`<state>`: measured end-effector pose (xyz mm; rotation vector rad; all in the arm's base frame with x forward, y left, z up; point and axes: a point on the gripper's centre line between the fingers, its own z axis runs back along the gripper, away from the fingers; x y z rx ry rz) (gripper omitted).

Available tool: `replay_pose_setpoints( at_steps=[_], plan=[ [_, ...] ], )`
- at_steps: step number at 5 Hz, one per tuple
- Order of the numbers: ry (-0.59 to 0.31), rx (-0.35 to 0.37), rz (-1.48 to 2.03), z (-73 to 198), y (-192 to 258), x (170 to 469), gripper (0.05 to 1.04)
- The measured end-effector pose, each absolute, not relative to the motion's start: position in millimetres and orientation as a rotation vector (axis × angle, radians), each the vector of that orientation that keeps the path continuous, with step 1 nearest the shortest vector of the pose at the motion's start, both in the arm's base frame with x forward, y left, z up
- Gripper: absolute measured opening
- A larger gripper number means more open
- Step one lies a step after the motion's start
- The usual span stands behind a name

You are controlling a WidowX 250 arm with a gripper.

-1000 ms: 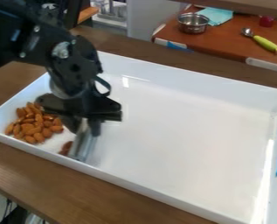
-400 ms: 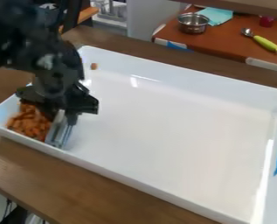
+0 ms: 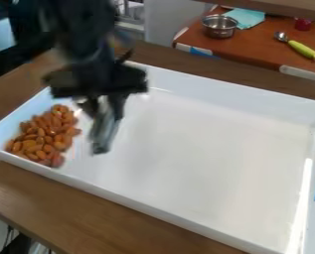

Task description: Sweep into pile

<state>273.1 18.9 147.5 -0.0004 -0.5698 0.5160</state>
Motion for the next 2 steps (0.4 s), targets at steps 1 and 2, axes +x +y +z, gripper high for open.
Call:
replay_pose_setpoints(
  at_steps=[1, 2],
  plan=[
    [-0.561, -0.054, 0.543, 153.7, -23.0, 295.2, 0.365],
    [-0.55, -0.071, 0.542, 151.5, -67.3, 316.9, 0.365]
  ],
)
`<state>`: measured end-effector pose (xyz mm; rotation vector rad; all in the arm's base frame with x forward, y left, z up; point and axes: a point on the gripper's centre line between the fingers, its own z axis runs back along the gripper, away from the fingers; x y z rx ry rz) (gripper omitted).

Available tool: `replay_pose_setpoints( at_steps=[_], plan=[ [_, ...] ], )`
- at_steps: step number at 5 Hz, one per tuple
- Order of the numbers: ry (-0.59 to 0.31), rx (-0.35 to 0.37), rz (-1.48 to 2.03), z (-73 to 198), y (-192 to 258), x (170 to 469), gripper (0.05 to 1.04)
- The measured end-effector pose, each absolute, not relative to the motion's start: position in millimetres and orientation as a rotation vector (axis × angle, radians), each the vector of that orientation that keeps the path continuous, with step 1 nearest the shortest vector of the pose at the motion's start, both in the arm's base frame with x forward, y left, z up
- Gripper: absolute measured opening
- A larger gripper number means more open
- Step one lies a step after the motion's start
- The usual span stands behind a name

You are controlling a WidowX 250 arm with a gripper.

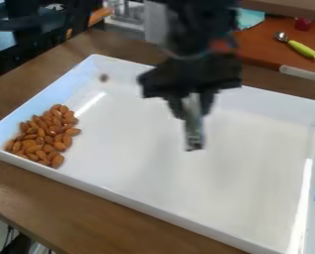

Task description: Sweep into pile

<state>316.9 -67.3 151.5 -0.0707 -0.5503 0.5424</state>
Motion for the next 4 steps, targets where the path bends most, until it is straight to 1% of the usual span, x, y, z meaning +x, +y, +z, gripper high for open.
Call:
replay_pose_setpoints(
  at_steps=[1, 2, 3, 4],
  plan=[
    [-0.526, -0.084, 0.533, 136.6, -96.6, 332.2, 0.365],
    [-0.529, -0.028, 0.463, 113.7, -114.3, 338.0, 0.388],
    [-0.53, 0.04, 0.393, 112.7, -115.4, 345.2, 0.733],
    [-0.467, 0.025, 0.363, 112.0, -120.2, 337.1, 0.975]
  ],
)
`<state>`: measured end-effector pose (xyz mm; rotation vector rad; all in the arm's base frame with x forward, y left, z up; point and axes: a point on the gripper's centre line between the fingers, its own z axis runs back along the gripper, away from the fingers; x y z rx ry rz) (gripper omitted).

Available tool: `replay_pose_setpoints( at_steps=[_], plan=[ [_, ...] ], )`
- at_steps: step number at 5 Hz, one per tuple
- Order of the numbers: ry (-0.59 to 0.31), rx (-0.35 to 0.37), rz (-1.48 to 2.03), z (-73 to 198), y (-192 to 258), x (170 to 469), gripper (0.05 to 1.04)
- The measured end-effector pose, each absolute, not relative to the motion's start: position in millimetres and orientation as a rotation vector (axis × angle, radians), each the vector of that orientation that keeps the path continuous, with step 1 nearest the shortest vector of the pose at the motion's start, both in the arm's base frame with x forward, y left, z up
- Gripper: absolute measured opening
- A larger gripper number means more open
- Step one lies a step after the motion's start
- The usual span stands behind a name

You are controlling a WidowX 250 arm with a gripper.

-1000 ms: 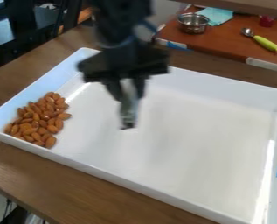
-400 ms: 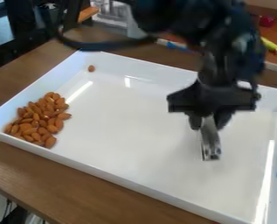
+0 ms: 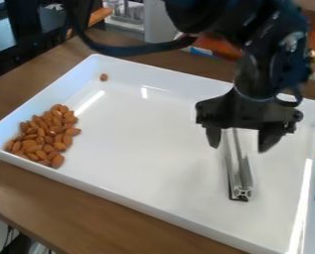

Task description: Sweep into pile

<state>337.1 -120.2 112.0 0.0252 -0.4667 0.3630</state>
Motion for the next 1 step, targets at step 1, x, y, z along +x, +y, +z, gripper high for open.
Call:
replay_pose_setpoints(
  at_steps=[1],
  plan=[
    [-0.405, -0.105, 0.402, 152.3, -120.5, 334.3, 1.005]
  ],
)
